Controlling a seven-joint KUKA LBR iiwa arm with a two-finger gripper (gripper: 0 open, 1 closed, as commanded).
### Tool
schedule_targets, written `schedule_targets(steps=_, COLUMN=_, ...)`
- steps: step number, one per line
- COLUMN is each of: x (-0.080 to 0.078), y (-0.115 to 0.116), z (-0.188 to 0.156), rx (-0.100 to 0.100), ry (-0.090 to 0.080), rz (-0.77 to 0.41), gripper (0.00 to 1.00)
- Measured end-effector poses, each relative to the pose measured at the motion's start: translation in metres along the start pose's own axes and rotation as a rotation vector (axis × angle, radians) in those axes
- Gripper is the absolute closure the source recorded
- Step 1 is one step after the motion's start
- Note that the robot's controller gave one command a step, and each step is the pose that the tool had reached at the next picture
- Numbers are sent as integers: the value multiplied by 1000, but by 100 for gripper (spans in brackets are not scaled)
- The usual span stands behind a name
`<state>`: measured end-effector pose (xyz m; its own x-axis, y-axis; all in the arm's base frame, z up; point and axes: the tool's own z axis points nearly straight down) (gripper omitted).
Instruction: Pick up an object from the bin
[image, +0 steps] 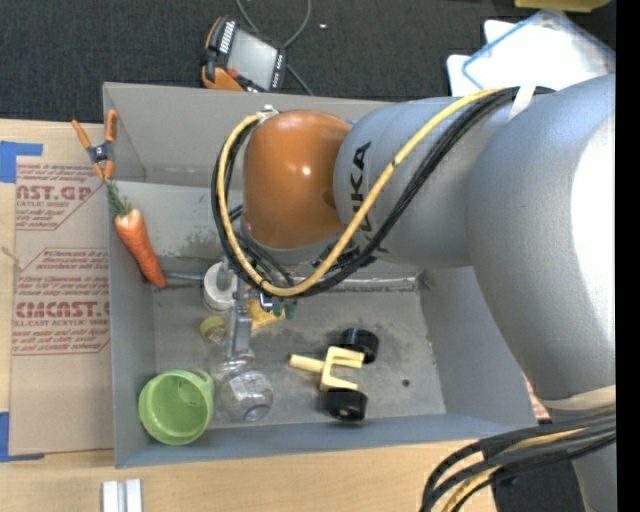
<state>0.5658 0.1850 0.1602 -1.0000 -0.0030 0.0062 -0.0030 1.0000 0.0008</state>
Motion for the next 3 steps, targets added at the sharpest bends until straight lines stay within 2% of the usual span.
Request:
schedule_targets(steps=1, x=-2, y=-1, z=-5, rx=-1, ry=-7, rz=2, gripper=0)
schedule_targets(steps=2, x=2, y=-11, z=50, rx=-10, ry=-16, rz=109, gripper=0)
schedule_targets(steps=3, x=3, y=-24, z=41, rx=-9, ry=-20, rz=138, gripper=0)
